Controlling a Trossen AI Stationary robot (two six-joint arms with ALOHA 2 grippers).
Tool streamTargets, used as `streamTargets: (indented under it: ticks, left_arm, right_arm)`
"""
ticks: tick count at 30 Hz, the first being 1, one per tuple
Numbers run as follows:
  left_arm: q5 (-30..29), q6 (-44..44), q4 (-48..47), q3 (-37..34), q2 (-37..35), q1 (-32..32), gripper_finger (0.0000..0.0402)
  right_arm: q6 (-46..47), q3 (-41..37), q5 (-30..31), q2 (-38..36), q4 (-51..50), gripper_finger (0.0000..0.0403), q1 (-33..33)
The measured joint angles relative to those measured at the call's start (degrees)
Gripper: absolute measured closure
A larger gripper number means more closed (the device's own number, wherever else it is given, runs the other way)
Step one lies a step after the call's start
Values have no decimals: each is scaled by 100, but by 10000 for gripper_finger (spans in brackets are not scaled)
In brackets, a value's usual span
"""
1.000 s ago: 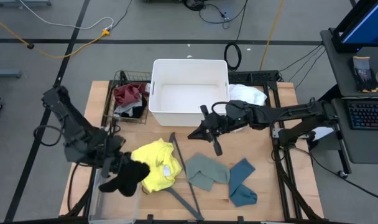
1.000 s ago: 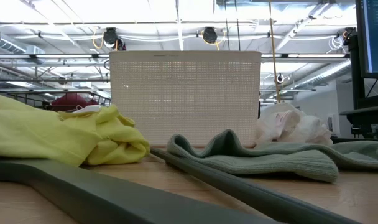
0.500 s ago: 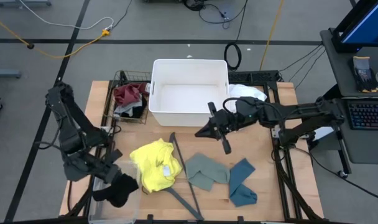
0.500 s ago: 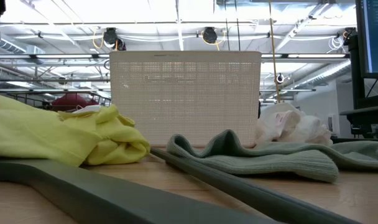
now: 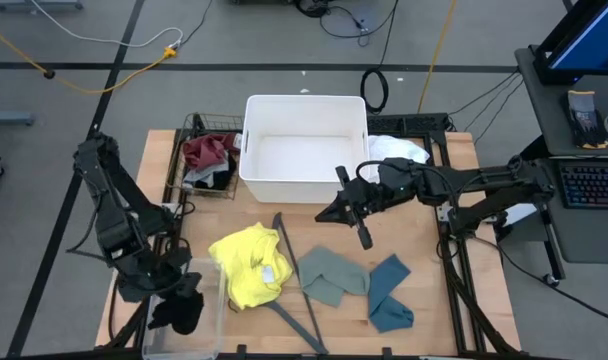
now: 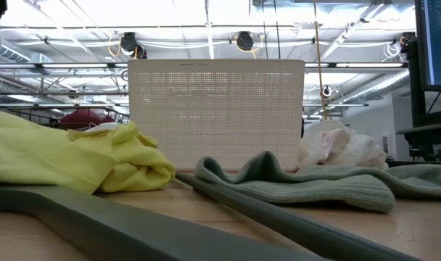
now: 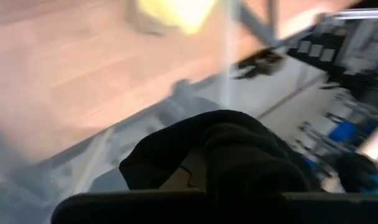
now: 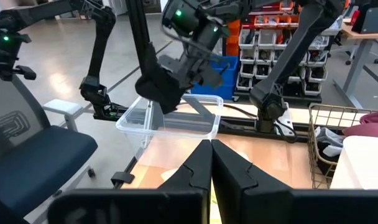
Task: Pick & Place Cloths
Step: Put the black sock into the transparent bin
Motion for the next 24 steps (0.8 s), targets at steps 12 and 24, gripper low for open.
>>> streamTargets:
  ticks: [12, 24]
  left_arm:
    - [223, -509, -80, 0, 915, 0, 401]
    - [979, -902, -162, 0, 1555, 0, 401]
  right_arm:
    - [-261, 0, -2, 0, 0, 403, 0]
    - [-289, 0, -9, 0, 2, 403, 0]
